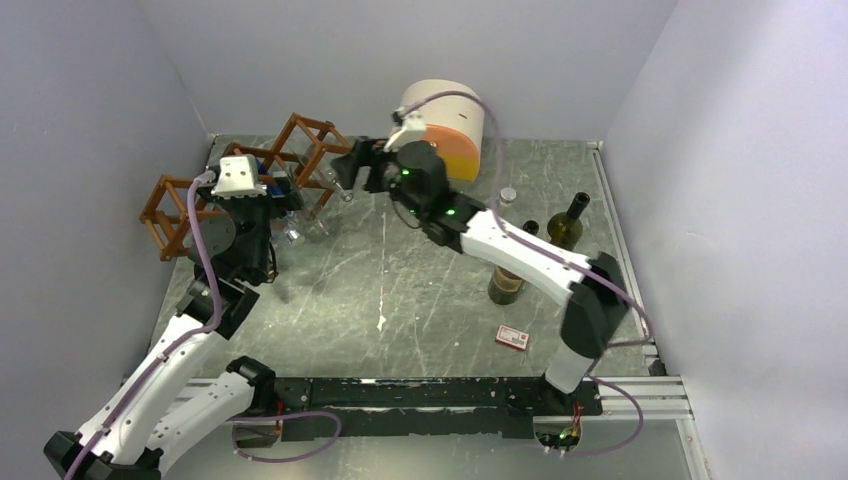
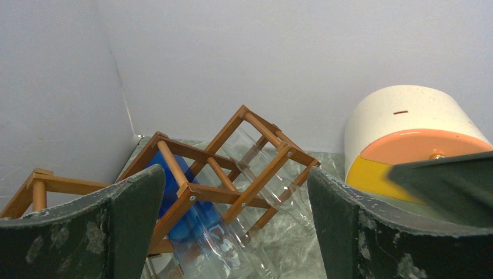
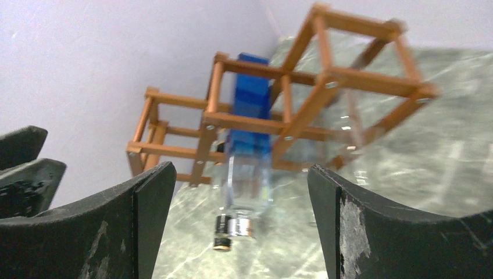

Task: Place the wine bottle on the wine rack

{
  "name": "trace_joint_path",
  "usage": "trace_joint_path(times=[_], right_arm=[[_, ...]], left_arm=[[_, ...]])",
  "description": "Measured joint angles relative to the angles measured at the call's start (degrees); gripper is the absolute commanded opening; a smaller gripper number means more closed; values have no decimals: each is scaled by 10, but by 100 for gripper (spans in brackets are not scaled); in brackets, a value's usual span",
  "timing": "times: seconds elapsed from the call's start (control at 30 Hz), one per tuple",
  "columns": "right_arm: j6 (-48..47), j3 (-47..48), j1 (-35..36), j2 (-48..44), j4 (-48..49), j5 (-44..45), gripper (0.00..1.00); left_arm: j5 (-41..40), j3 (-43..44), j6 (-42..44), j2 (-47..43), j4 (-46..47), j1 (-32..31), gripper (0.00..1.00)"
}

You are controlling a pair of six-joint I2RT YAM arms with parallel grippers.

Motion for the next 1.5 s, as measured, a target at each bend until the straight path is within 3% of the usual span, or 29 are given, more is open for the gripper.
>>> trace_joint_path(times=[0.23, 0.5, 0.87, 1.17, 1.33, 1.5], right_arm=[[-72, -69, -25, -176, -90, 106, 87], [-151, -102, -25, -311, -222, 267, 87], [-163, -146, -25, -431, -380, 432, 88], [-120, -231, -26, -471, -416, 501, 88], [-104, -274, -30, -482, -416, 477, 77], [-75, -297, -43, -470, -420, 446, 61]], left_arm=[[27, 0, -9, 6, -7, 1, 96], [108, 0, -15, 9, -12, 2, 96], [312, -1, -9, 4, -10, 3, 96], [444, -3, -6, 21, -8, 3, 96], [462, -3, -6, 25, -8, 3, 96], [463, -3, -7, 25, -7, 3, 96]])
